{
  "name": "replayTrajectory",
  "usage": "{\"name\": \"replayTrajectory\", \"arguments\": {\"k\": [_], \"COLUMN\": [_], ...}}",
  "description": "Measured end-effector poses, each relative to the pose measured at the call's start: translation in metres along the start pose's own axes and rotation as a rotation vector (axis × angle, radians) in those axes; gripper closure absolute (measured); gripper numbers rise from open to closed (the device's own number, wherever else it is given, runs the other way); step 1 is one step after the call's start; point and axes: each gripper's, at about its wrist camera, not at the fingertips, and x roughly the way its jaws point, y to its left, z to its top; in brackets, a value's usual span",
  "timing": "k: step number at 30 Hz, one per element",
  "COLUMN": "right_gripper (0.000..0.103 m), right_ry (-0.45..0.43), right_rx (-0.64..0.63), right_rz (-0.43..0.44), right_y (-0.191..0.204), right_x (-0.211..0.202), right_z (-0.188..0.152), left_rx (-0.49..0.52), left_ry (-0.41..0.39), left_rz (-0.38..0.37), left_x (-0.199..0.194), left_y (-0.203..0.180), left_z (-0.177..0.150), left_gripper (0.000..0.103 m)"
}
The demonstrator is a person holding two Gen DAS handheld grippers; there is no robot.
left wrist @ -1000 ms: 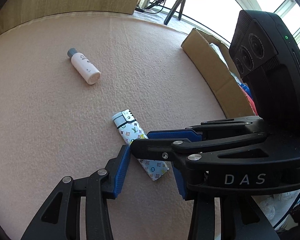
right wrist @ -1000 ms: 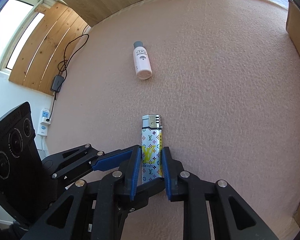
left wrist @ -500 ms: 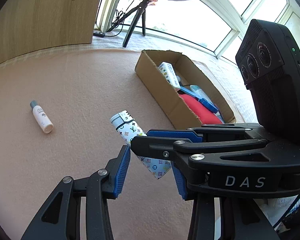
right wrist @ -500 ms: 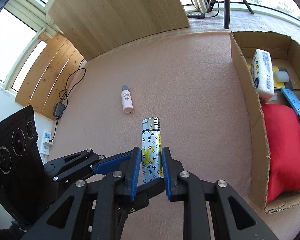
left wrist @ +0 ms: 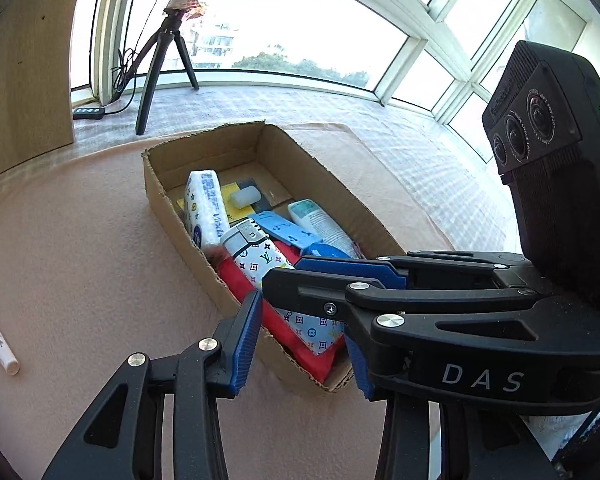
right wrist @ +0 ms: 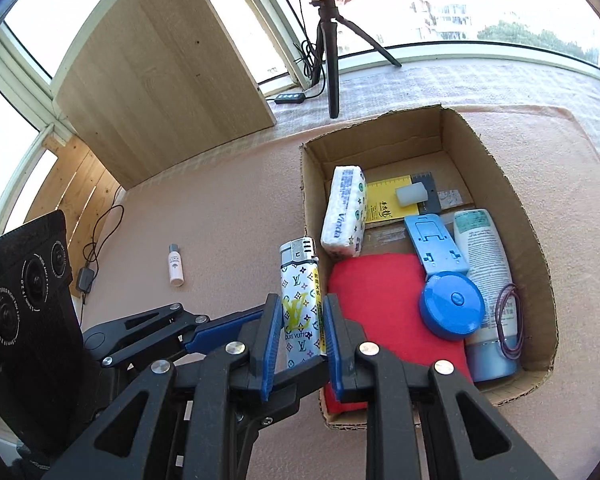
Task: Organize objects
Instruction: 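Carry the lighter into the box and open the right tool, then move the left tool to the white lotion bottle and grasp it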
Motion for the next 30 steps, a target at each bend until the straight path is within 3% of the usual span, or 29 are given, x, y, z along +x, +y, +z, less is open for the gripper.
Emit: {"name": "replayTrajectory", "arguments": {"k": [6,8,17,21,30], "right_gripper": [0.083,0.078,0.078,0.078,0.078], "right_ry": [-0.029,-0.038,-0.05,-0.053,-0.038], "right_rx": [0.023,0.039,0.021,0.019,-0.001], "right_rz": [-0.037,-0.057,-0.061,-0.062,-0.027], "right_y": [-0.024,-0.029,-0.027,-0.019,0.013], "right_x": [-0.007,-0.009,-0.017,-0.02,-0.017], "right_z": [0.011,0.013,0.0,-0.012,-0.034], "left_rx": [0.007,-0.006,-0.037,-0.089,-0.328], "left_ry": [-0.002,-0.003,-0.014,-0.024,-0.042], "left_rz": [0.006,0.007,0.068,0.145,0.37], "left_x": [0.023,0.026,0.003,-0.018,-0.057], "left_y": [-0.012,-0.009,0.02,0.053,0.174], "left_z": [0.02,0.023,0.006,-0.007,-0.022], "left_gripper": [0.06,0.06,0.06,0.06,0.06]}}
